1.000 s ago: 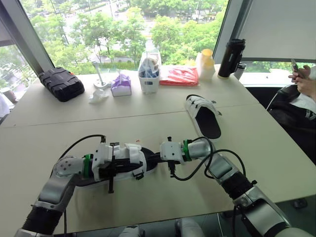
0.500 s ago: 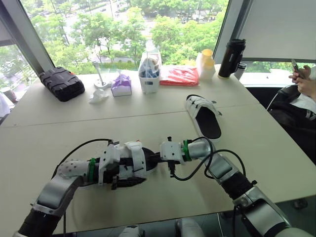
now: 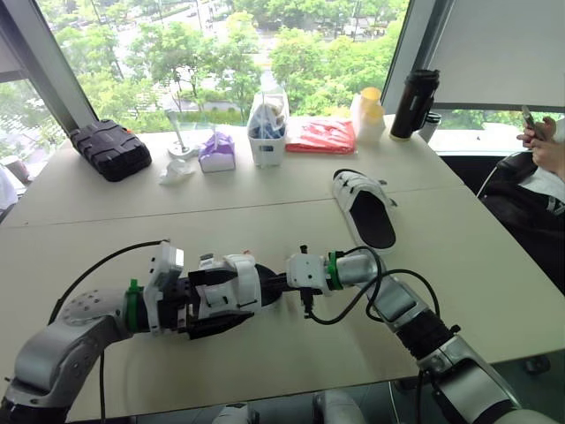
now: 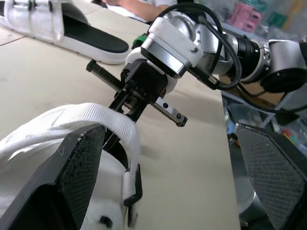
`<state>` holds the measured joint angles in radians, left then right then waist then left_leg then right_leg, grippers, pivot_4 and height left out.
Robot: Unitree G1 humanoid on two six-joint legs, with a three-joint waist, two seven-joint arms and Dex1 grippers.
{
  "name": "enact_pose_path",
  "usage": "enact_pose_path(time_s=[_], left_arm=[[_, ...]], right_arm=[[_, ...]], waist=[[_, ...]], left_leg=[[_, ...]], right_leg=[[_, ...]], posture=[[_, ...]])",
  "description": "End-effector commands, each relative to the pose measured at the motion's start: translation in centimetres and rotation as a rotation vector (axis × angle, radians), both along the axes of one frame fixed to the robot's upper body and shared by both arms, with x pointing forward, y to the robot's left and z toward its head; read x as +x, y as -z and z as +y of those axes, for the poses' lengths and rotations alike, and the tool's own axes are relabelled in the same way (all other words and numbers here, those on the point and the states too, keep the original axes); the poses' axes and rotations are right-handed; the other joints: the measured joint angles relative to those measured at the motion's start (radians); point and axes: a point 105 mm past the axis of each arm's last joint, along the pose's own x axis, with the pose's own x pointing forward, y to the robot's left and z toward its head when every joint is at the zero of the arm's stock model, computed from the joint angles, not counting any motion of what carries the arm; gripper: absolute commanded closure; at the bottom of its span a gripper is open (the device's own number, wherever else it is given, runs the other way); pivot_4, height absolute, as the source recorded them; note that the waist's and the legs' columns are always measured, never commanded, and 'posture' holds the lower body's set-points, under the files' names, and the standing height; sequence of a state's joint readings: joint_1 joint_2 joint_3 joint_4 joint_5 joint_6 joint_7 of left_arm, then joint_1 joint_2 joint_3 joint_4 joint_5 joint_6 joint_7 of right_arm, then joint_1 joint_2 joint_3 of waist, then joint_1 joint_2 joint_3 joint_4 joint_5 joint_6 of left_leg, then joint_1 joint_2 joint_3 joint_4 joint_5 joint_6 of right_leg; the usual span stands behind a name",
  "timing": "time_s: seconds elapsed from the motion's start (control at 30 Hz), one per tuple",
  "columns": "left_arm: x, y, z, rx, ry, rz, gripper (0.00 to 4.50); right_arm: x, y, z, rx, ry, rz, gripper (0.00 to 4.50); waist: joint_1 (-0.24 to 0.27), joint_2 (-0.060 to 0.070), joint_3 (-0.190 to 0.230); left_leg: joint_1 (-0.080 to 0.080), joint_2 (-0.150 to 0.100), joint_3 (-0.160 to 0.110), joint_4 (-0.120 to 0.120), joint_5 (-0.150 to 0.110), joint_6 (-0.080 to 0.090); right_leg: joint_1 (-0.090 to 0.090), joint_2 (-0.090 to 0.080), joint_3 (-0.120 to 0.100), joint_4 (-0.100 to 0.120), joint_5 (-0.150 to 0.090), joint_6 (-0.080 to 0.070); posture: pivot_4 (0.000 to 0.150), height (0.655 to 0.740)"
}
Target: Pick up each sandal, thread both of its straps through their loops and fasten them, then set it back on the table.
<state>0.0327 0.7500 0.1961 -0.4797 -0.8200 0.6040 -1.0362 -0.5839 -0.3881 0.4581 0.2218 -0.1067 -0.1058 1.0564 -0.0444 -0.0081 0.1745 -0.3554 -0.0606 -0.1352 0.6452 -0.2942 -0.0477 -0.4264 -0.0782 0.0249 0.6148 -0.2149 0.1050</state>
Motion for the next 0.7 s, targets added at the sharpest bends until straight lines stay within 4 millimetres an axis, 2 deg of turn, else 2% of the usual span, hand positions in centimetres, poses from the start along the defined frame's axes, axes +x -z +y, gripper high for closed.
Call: enact_pose_path(time_s=[0.03,0.1,0.23,0.43,0.7], left_arm=[[-1.4,-0.6,0.7,0.023,-0.008,-0.004,0.04],[-1.9,-0.3,1.0,0.041,-0.016,0.006,0.04],[-3.6,2.5,2.0,0.111,-0.047,0.063,0.04],[-5.0,4.2,1.4,0.112,-0.033,0.092,0.04],[-4.2,6.6,0.4,0.09,-0.091,0.065,0.04]], right_arm=[[-0.6,0.8,0.3,-0.022,-0.02,0.022,4.5],[-0.6,0.8,0.3,-0.022,-0.021,0.022,4.5],[-0.5,0.7,0.2,-0.026,-0.024,0.018,4.5],[-0.4,0.7,0.3,-0.028,-0.027,0.017,4.5],[-0.3,0.6,0.3,-0.029,-0.03,0.014,4.5]], waist=[[0.0,0.0,0.0],[0.001,0.0,0.0],[-0.001,0.0,0.0],[0.003,0.0,0.0],[0.004,0.0,0.0]], left_leg=[[0.0,0.0,0.0,0.0,0.0,0.0],[0.0,0.0,0.001,0.0,0.0,0.0],[0.0,0.0,0.002,0.0,0.0,0.0],[0.0,0.0,0.004,0.0,0.0,0.0],[0.0,0.0,0.004,0.0,0.0,0.0]], right_leg=[[0.0,0.0,0.0,0.0,0.0,0.0],[0.0,0.0,0.0,0.0,-0.002,-0.003],[0.0,0.0,0.001,0.0,-0.002,-0.004],[0.0,0.0,0.0,0.0,-0.003,-0.005],[0.0,0.0,0.0,0.0,-0.003,-0.005]], posture=[[0.15,0.74],[0.15,0.74],[0.15,0.74],[0.15,0.74],[0.15,0.74]])
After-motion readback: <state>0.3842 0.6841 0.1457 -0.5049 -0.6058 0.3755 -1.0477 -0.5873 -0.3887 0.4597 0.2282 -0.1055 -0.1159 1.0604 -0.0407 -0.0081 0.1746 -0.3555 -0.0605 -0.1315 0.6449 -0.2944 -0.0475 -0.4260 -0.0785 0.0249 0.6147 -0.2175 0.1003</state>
